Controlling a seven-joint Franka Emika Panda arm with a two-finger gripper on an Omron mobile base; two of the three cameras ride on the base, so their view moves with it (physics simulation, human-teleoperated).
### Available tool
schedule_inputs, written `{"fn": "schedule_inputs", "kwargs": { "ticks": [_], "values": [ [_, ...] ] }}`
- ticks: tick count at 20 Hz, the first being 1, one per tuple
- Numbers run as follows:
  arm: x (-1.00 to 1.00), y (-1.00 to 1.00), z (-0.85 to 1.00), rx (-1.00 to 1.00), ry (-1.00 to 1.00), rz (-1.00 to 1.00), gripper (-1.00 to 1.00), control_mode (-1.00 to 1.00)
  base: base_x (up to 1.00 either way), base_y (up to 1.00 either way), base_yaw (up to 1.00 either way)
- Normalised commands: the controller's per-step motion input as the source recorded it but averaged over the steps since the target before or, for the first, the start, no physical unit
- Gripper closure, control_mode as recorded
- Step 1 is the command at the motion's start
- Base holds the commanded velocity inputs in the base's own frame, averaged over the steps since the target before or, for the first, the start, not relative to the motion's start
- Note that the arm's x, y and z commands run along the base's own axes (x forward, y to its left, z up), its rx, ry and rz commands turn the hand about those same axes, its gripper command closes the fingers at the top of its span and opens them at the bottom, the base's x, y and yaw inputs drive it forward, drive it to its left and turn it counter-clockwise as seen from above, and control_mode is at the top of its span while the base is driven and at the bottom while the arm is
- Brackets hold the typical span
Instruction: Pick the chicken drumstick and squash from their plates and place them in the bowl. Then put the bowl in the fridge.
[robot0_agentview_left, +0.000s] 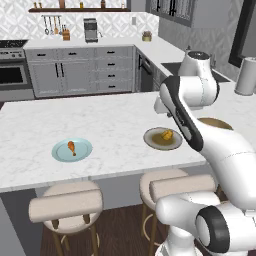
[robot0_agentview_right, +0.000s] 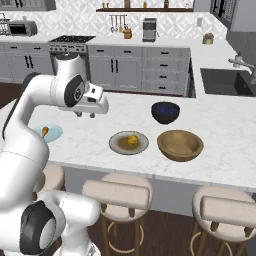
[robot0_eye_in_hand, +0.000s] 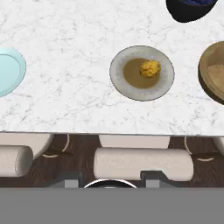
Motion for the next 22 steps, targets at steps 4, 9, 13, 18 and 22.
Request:
{"fn": "schedule_inputs", "kwargs": {
  "ticks": [4, 9, 13, 18, 22],
  "values": [
    [-0.67, -0.13, -0.07, 0.00, -0.05, 0.00, -1.00, -1.00, 0.00, 0.00, 0.00],
    [-0.39, -0.32, -0.63, -0.02, 0.21, -0.03, -1.00, -1.00, 0.00, 0.00, 0.00],
    [0.40, -0.29, -0.50, 0.00, 0.21, -0.06, -1.00, -1.00, 0.00, 0.00, 0.00],
    [0.74, -0.33, -0.36, 0.03, 0.25, -0.05, -1.00, -1.00, 0.00, 0.00, 0.00],
    [0.70, -0.16, -0.26, 0.03, 0.14, -0.08, -1.00, -1.00, 0.00, 0.00, 0.00]
  ]
}}
